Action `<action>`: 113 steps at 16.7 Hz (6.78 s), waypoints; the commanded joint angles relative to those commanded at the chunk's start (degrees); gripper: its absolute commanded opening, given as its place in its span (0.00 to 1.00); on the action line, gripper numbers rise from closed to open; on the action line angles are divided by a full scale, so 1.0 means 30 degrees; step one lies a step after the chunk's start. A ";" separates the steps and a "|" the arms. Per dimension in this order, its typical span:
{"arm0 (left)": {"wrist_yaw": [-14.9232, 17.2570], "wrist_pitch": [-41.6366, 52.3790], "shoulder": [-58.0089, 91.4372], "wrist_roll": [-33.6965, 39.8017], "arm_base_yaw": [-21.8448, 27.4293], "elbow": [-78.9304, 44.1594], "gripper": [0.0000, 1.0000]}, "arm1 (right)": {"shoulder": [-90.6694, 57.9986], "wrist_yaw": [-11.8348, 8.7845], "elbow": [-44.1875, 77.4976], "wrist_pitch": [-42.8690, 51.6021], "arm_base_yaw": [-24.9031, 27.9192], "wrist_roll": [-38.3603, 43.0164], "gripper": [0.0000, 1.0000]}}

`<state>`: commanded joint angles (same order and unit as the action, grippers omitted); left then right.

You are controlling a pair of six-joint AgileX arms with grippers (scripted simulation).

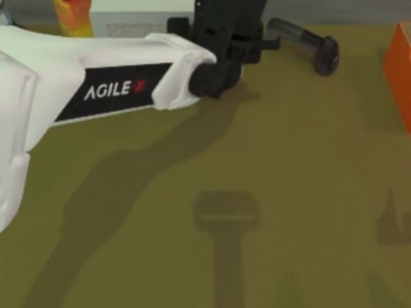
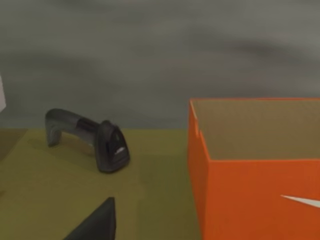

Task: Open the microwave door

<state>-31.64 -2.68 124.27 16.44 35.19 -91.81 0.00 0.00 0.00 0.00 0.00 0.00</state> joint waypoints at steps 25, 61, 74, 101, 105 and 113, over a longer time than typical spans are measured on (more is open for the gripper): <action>0.4059 1.7970 0.3929 0.3600 -0.0230 -1.2137 0.00 | 0.0000 0.0000 0.0000 0.0000 0.0000 0.0000 1.00; 0.5484 2.0860 0.3763 0.3818 -0.0635 -1.3389 0.00 | 0.0000 0.0000 0.0000 0.0000 0.0000 0.0000 1.00; 0.6095 1.9158 0.1887 0.2547 -0.0834 -1.0153 0.00 | 0.0000 0.0000 0.0000 0.0000 0.0000 0.0000 1.00; 0.7123 1.7347 -0.0266 0.0538 -0.1091 -0.6598 0.00 | 0.0000 0.0000 0.0000 0.0000 0.0000 0.0000 1.00; 0.7129 1.7336 -0.0280 0.0526 -0.1094 -0.6581 0.00 | 0.0000 0.0000 0.0000 0.0000 0.0000 0.0000 1.00; 0.7129 1.7336 -0.0280 0.0526 -0.1094 -0.6581 0.00 | 0.0000 0.0000 0.0000 0.0000 0.0000 0.0000 1.00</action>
<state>-10.26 49.32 123.43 18.02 31.91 -111.55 0.00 0.00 0.00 0.00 0.00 0.00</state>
